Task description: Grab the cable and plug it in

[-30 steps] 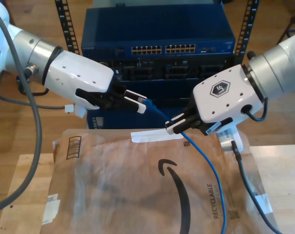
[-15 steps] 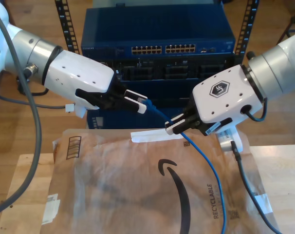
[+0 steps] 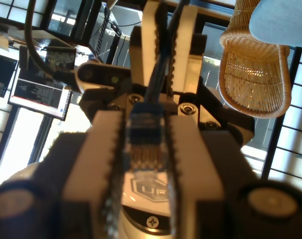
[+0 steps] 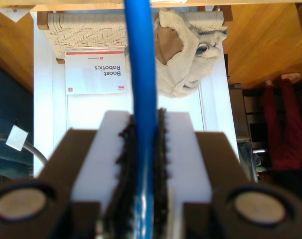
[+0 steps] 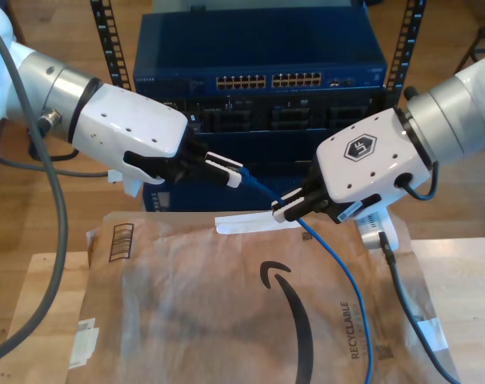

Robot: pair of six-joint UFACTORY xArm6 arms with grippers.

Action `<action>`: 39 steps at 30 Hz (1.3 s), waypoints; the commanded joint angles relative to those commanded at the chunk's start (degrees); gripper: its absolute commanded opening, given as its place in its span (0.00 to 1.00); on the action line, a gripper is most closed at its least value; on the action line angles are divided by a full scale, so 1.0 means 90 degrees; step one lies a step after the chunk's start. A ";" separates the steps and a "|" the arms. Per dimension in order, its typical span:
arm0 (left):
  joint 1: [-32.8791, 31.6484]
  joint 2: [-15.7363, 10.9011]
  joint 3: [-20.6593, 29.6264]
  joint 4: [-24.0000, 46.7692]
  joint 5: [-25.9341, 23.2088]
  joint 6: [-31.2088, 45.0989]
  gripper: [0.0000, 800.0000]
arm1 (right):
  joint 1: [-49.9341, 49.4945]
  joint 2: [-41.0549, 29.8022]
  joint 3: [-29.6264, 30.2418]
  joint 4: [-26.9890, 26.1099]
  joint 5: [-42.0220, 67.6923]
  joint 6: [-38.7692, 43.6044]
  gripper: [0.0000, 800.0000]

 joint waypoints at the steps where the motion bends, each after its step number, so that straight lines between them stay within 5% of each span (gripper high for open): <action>1: 0.0000 0.0000 0.0000 0.0000 0.0010 0.0000 0.04 | 0.0000 0.0000 0.0000 -0.0010 0.0010 -0.0020 0.30; 2: 0.0000 0.0000 0.0000 0.0000 0.0010 0.0000 0.03 | 0.0000 0.0000 -0.0020 -0.0010 0.0010 -0.0098 0.55; 6: 0.0010 0.0010 -0.0010 0.0010 -0.0020 -0.0029 0.01 | -0.0020 -0.0098 -0.0020 0.0000 -0.0225 -0.0283 0.94; 14: 0.0000 0.0088 -0.0176 -0.0029 0.0186 -0.0283 0.00 | 0.0371 -0.1348 0.0586 -0.0107 -0.2647 -0.0479 0.99; 17: 0.0068 0.0576 -0.0234 -0.0020 0.0879 -0.0391 0.00 | 0.0596 -0.1700 0.0684 -0.0205 -0.3263 -0.0498 0.99; 24: 0.0410 0.1182 -0.0615 -0.0596 0.1221 -0.0645 0.00 | 0.1407 -0.2188 0.0879 -0.0606 -0.4151 -0.0488 1.00; 34: 0.1016 0.2432 -0.0967 -0.1768 0.2686 -0.1231 0.01 | 0.2100 -0.2842 0.1104 -0.0635 -0.4679 -0.0488 0.99; 39: 0.1006 0.2520 -0.0918 -0.1788 0.2852 -0.1221 0.01 | 0.2823 -0.2813 0.1368 -0.0899 -0.5656 -0.0508 0.99</action>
